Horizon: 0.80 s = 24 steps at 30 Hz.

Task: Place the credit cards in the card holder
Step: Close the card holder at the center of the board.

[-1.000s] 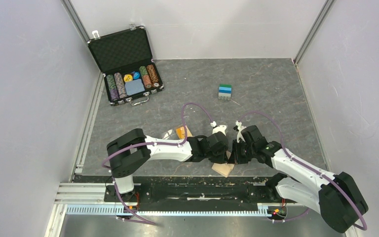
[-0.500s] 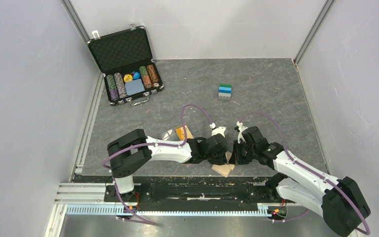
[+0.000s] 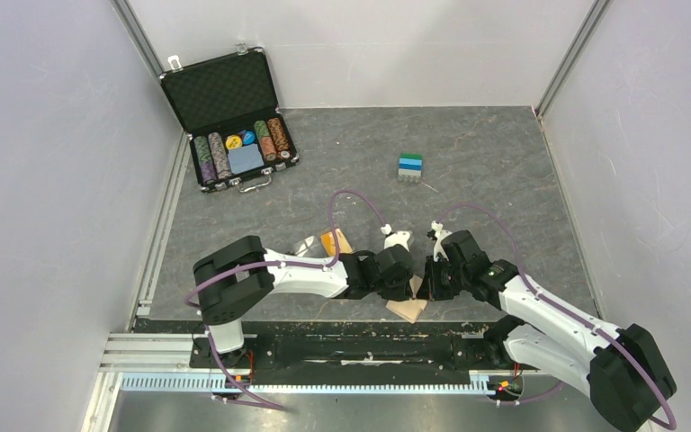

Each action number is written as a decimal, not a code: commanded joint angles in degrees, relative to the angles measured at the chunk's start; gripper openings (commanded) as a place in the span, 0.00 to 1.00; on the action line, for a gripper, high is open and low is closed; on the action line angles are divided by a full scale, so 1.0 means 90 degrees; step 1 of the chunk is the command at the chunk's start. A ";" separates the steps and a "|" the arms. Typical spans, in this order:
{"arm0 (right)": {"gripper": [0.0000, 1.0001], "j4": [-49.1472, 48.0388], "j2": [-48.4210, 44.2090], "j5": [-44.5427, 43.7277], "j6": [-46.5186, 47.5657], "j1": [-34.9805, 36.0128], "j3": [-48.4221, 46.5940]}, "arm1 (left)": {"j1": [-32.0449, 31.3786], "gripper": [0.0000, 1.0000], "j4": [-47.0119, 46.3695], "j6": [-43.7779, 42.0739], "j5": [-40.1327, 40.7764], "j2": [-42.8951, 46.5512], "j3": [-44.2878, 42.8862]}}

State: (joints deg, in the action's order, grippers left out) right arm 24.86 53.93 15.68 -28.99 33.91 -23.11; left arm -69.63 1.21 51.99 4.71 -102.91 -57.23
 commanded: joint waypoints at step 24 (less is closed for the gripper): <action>0.00 -0.0766 0.0292 -0.0024 -0.0240 0.0050 -0.0026 | -0.0009 0.02 -0.0051 -0.0406 0.0231 0.0152 -0.0172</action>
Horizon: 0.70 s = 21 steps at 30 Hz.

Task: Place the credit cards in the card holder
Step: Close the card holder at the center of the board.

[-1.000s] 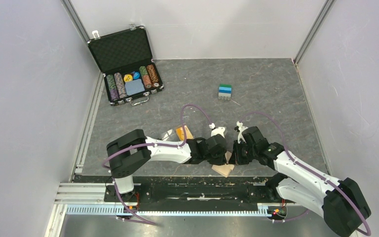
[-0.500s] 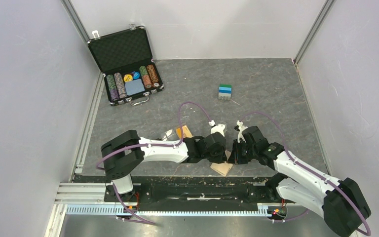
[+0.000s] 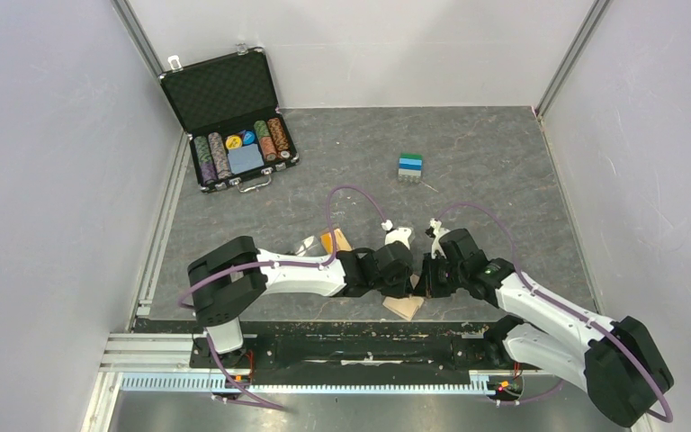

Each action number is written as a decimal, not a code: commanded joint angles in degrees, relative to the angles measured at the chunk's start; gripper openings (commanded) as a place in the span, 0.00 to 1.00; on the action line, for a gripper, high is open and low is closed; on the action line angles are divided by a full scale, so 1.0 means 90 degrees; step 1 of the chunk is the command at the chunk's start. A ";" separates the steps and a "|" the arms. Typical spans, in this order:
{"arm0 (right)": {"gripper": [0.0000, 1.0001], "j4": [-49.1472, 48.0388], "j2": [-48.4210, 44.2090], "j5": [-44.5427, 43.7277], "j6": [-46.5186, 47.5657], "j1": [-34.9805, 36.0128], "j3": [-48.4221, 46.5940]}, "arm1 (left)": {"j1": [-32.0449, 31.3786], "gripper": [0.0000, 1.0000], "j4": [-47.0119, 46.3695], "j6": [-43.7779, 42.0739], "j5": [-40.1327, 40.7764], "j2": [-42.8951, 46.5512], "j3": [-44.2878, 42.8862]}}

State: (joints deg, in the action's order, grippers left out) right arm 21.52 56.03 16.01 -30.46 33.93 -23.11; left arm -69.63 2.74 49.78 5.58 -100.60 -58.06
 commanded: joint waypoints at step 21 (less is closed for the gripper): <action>0.00 -0.0276 -0.0296 -0.0099 -0.0193 0.0176 -0.0031 | -0.0011 0.02 -0.0274 -0.0069 0.0401 0.0119 0.0136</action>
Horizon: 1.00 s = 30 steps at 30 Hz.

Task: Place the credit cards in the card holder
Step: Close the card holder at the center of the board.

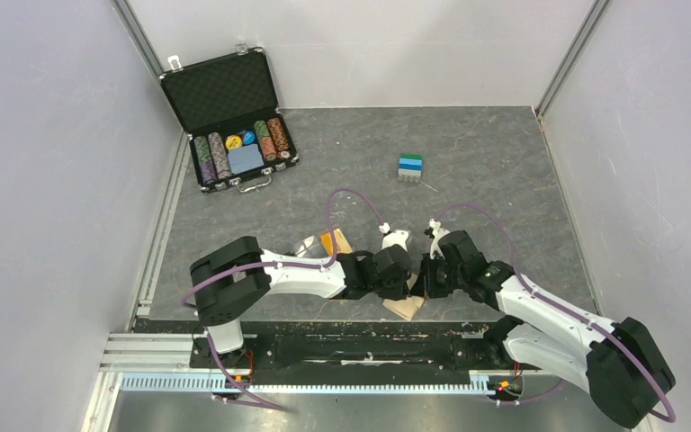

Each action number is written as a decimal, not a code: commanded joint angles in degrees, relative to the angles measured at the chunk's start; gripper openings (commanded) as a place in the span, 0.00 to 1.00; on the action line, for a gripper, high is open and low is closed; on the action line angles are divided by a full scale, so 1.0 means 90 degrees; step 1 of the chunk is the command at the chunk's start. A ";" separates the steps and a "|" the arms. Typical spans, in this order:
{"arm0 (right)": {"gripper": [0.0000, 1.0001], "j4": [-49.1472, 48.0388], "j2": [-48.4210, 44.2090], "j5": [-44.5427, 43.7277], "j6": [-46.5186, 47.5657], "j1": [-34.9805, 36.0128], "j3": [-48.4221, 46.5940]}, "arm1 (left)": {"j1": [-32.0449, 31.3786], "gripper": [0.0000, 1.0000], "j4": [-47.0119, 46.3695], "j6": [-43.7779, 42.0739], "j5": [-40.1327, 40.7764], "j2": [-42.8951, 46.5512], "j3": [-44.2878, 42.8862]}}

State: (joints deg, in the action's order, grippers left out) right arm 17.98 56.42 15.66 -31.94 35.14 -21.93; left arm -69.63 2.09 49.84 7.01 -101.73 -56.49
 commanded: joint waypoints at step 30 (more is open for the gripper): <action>0.00 -0.0324 0.0229 -0.0278 -0.0054 0.0043 -0.0057 | 0.0016 0.02 -0.0028 -0.0036 0.0334 -0.0027 -0.0191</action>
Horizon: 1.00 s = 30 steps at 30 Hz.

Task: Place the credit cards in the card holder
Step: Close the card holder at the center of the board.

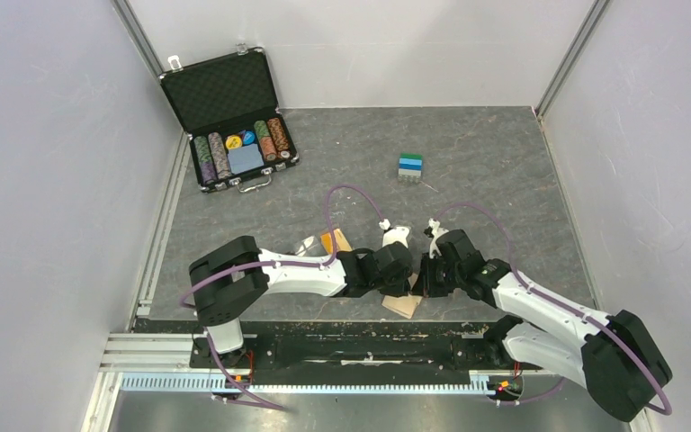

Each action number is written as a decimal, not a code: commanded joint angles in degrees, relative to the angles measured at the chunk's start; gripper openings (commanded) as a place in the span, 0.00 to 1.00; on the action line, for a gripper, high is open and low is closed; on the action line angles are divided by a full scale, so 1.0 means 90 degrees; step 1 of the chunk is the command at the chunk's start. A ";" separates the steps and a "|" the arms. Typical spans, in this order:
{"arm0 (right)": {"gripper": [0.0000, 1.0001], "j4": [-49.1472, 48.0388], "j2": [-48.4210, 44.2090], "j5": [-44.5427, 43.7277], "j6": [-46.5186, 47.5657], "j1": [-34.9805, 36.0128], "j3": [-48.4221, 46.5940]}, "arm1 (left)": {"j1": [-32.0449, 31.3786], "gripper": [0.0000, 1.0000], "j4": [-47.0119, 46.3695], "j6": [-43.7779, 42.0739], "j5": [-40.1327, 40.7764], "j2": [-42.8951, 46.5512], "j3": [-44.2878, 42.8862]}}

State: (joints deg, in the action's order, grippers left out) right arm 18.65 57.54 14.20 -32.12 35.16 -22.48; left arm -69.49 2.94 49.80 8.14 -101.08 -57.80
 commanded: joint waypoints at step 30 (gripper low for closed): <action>0.00 -0.0558 0.1025 -0.0265 -0.0084 0.0343 0.0048 | 0.0245 0.02 0.0215 0.0733 0.0379 -0.0554 0.0363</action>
State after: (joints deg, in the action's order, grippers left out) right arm 13.37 62.96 14.09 -32.67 36.25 -22.90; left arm -67.94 3.11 52.90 10.33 -103.00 -57.17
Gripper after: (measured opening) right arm 0.004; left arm 0.027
